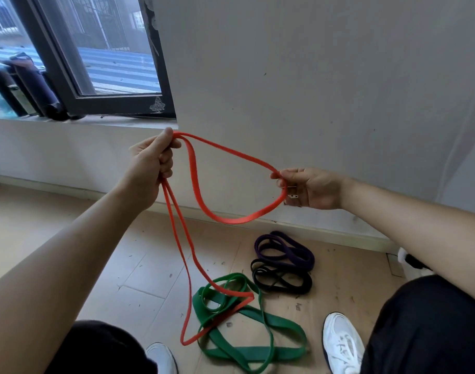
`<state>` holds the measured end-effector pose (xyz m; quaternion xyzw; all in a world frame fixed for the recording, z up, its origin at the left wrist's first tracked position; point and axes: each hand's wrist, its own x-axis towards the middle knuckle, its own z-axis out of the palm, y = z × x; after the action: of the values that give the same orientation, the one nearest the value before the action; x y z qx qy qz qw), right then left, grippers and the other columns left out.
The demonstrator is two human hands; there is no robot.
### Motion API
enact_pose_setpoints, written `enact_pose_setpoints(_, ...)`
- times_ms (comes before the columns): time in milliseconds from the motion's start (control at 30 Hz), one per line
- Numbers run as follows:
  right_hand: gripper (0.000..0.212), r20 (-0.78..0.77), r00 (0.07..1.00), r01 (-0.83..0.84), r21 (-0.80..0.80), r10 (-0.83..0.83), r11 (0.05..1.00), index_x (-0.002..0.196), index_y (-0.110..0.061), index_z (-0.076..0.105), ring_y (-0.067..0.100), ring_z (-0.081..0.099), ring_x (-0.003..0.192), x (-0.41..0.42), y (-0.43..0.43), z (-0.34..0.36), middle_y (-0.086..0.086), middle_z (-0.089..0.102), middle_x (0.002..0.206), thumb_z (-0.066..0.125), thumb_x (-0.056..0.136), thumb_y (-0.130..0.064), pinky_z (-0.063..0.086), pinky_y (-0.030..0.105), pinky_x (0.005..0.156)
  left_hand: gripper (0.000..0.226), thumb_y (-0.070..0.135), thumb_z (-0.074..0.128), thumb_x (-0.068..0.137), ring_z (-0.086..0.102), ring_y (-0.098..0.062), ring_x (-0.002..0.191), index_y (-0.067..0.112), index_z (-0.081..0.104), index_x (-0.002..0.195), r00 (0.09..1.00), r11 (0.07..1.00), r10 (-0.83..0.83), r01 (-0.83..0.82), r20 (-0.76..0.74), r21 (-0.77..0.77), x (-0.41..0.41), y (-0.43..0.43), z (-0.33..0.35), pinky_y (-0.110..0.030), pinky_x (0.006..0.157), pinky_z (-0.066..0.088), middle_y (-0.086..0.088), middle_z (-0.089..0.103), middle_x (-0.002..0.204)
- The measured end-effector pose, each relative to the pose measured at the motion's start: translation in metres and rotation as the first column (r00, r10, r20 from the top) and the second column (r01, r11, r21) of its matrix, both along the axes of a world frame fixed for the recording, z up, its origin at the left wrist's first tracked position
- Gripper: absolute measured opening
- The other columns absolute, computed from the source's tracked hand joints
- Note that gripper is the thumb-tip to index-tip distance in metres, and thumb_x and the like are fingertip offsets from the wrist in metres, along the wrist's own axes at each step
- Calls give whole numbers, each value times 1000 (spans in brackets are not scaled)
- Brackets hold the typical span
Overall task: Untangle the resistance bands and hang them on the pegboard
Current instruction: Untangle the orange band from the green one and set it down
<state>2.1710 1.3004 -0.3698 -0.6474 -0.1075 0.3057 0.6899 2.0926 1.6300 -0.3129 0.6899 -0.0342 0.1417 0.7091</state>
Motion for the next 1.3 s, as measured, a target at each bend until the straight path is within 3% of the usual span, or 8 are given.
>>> enact_pose_setpoints(167, 22, 198, 978, -16, -213, 59, 977, 105, -13, 70, 19, 56, 77, 6, -9, -5, 2, 60, 81, 76, 84, -12, 47, 29, 67, 34, 41, 56, 102, 36, -8, 53, 14, 67, 85, 1000, 997, 14, -12, -28, 74, 0, 3, -4, -20, 53, 34, 5, 41, 58)
enact_pose_setpoints(300, 16, 426, 857, 61, -643, 291, 763, 98, -11, 74, 17, 60, 79, 7, -9, -16, 11, 67, 90, 74, 86, -1, 50, 26, 67, 35, 42, 58, 100, 35, -9, 52, 14, 67, 81, 1000, 996, -10, 10, -7, 83, -1, -3, -2, -20, 52, 33, 6, 40, 55)
enact_pose_setpoints(600, 15, 467, 799, 254, -834, 380, 490, 88, -15, 72, 18, 66, 99, 18, -6, -33, 4, 70, 108, 66, 89, -2, 58, 32, 86, 36, 40, 55, 103, 33, -8, 52, 17, 65, 77, 999, 1000, -8, 9, 48, -19, -2, -11, 3, -19, 52, 32, 7, 39, 55)
enact_pose_setpoints(733, 13, 497, 806, 277, -796, 321, 538, 99, -13, 72, 12, 66, 85, 20, -14, -33, 4, 70, 98, 67, 91, -3, 50, 21, 66, 38, 41, 53, 103, 33, -9, 52, 17, 63, 76, 998, 998, -56, 56, 2, 13, -1, -9, 3, -20, 53, 31, 6, 39, 55)
enact_pose_setpoints(900, 17, 362, 829, 101, -847, 427, 522, 105, -20, 72, 16, 67, 101, 19, -15, -37, -2, 71, 104, 74, 90, -14, 52, 24, 85, 37, 44, 58, 95, 32, -11, 51, 14, 64, 74, 986, 980, -164, 167, -38, 111, -2, -13, 3, -22, 51, 29, 4, 37, 54)
enact_pose_setpoints(1000, 39, 317, 833, -11, -810, 454, 586, 127, -13, 64, 17, 64, 109, 10, -1, -28, 5, 67, 122, 74, 90, -11, 51, 15, 81, 37, 45, 60, 93, 32, -13, 51, 14, 67, 73, 964, 939, -257, 265, -61, 220, -3, -22, 1, -21, 49, 29, 4, 37, 55)
enact_pose_setpoints(1133, 54, 408, 855, -108, -461, 319, 881, 140, -14, 54, 12, 63, 118, -15, 27, 9, 1, 63, 132, 74, 90, -16, 53, 22, 97, 41, 48, 59, 90, 36, -10, 51, 10, 71, 79, 945, 858, -308, 327, -115, 397, -6, -39, -3, -21, 51, 32, 5, 45, 55)
enact_pose_setpoints(1300, 41, 515, 817, -179, -198, 258, 964, 134, -7, 60, 17, 64, 121, -43, 63, 34, 9, 68, 127, 68, 94, -14, 48, 32, 108, 40, 46, 57, 91, 38, -8, 51, 10, 73, 86, 923, 788, -361, 380, -136, 484, -5, -47, -5, -19, 50, 32, 7, 49, 56)
